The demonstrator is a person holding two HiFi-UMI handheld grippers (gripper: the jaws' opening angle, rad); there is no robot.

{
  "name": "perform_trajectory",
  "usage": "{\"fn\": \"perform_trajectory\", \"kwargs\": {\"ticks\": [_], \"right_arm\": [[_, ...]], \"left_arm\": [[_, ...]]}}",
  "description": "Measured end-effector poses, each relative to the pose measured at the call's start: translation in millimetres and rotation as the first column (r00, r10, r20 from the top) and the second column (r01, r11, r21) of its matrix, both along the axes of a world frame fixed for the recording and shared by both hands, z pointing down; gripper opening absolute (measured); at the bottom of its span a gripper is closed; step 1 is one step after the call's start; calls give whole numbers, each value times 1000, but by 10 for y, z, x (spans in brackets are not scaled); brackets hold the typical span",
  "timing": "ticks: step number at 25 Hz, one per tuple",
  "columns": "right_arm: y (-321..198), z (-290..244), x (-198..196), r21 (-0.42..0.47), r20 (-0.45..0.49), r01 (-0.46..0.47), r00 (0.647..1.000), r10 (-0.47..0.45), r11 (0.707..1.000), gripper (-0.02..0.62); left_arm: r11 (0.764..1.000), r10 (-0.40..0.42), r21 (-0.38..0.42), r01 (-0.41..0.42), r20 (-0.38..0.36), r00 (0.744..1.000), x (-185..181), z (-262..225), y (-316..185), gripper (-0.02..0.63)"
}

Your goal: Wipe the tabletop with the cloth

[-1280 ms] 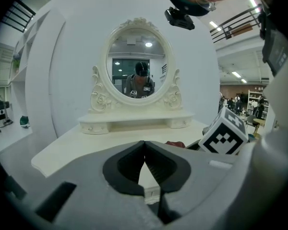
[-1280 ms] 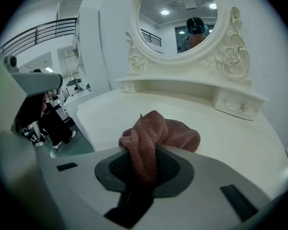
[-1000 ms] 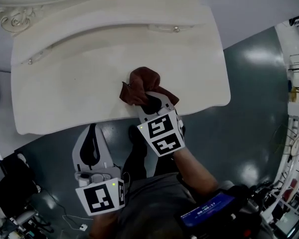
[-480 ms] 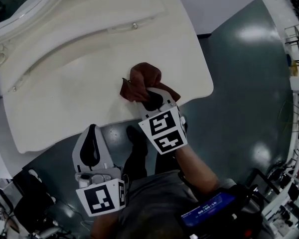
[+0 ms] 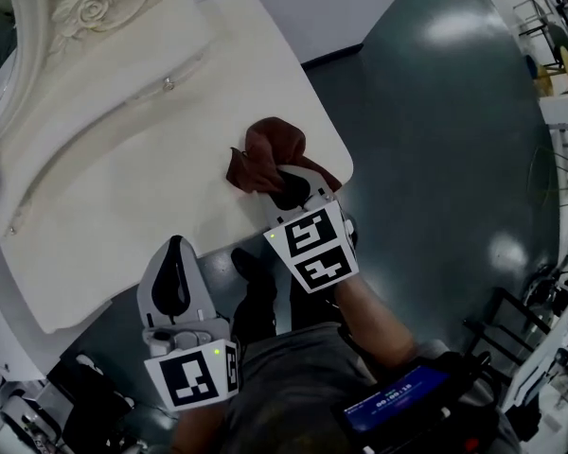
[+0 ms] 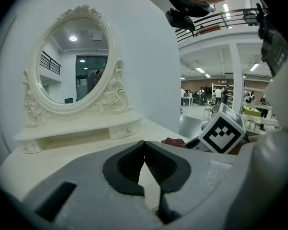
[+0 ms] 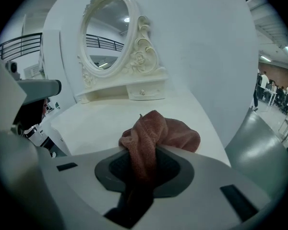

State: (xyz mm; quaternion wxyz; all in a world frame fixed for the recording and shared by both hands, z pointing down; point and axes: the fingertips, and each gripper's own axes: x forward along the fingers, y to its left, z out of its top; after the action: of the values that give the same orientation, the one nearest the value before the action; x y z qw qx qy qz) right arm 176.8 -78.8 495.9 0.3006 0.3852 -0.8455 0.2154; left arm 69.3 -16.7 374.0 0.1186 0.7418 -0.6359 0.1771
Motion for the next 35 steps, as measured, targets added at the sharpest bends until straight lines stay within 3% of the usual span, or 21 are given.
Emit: {"fn": "perform_trajectory", "kwargs": {"ticks": [9,15,23,28,35], "right_arm": [[-274,3,893,-16,26,-124,992,124,992,80],[-483,57,1574,-30,5,-233,972,233,972,80],[-707,-419,2233,71,-22,-345,937,348,936,80],[-825,-1068,2244,188,27,-360,932,361,914,80],[-762,-2126,1653,370,158,-311,950,271,875,80]], "left_arm": [[989,146,-7,-146,-2,989,896,42,-472,14],[964,265,-9,-266,-28,964,1577,52,-763,14],[939,339,72,-337,-22,940,2003,-357,-1035,14],[922,357,166,-349,-15,934,2007,-823,-1096,14],[925,275,274,-264,-1,962,1472,-1455,-1010,14]]}}
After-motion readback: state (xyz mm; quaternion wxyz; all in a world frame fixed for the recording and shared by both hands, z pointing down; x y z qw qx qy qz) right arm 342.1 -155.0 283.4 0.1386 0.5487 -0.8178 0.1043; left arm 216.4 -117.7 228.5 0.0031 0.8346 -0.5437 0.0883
